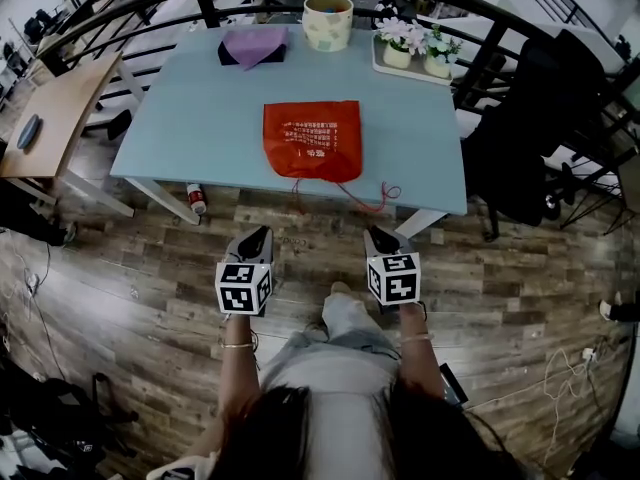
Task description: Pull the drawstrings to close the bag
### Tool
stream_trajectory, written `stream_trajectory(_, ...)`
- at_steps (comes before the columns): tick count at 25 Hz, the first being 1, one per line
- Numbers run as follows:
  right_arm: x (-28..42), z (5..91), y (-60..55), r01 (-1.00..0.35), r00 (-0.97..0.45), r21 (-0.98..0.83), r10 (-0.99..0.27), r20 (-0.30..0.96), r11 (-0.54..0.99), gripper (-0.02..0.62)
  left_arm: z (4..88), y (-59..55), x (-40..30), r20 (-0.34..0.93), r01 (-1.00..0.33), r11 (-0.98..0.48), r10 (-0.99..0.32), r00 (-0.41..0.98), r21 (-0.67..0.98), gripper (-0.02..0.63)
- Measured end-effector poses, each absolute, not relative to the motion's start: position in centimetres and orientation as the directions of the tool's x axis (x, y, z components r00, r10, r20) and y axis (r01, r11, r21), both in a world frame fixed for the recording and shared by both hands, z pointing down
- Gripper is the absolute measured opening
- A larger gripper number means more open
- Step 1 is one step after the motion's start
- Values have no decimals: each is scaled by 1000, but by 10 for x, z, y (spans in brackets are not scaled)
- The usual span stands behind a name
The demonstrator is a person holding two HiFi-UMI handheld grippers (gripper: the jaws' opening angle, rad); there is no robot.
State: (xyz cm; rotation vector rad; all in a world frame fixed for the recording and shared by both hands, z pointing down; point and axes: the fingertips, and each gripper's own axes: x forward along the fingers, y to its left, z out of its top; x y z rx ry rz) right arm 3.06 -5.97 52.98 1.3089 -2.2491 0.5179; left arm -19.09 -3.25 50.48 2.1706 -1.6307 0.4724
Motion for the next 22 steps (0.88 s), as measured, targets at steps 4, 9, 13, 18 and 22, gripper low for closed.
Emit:
stream_trajectory(4, 33, 521, -48, -882, -418, -61, -717, 557, 467, 44, 500, -19, -186, 465, -964, -253, -845, 263, 86, 28)
stream_trajectory(9, 33, 511, -32, -881, -416, -36, -739, 530, 471, 31, 492, 0, -183, 440, -962, -254, -856, 272, 101, 25)
stream_trajectory(13, 29, 498, -21, -879, -426, -24, -762, 487, 476, 28, 479, 13, -184, 415, -963, -251, -869, 270, 102, 23)
stream_trajectory(18, 23, 481, -8, -870, -455, -34, -773, 442, 492, 26, 463, 27, -183, 384, -963, -257, -883, 269, 83, 23)
stream_trajectory(22, 19, 469, 1, -867, -473, -55, -781, 407, 496, 26, 452, 39, -184, 356, -966, -248, -899, 257, 70, 23)
